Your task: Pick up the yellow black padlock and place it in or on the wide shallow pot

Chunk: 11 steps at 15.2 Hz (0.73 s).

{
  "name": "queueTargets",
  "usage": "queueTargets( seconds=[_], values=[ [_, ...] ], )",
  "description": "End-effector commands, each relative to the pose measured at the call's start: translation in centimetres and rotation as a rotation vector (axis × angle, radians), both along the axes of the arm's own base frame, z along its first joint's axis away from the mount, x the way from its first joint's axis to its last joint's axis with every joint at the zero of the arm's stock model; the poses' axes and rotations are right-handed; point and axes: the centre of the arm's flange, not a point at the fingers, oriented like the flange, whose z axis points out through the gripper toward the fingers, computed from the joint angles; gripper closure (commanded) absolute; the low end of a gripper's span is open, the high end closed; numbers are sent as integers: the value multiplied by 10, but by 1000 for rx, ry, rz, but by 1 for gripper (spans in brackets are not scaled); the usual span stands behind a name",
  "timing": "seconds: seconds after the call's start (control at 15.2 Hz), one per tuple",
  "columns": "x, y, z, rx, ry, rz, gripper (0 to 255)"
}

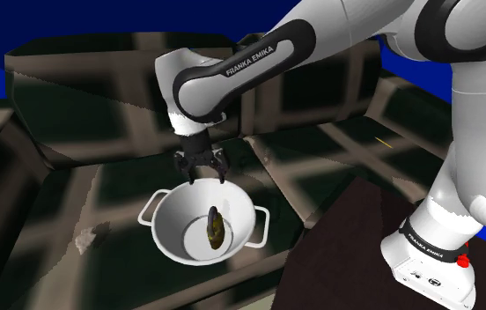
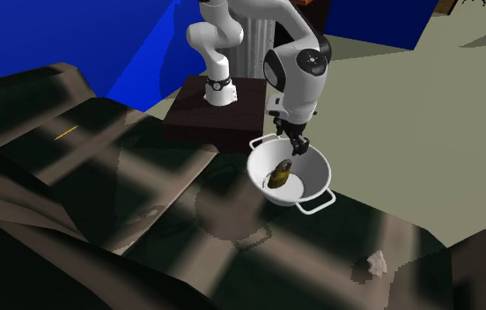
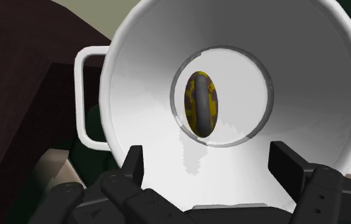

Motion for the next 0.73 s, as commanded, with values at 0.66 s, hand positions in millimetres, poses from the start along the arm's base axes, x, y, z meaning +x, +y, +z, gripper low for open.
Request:
queueTargets(
  seconds=[0.66],
  values=[
    [10,0,43,0,0,0,0]
  ],
)
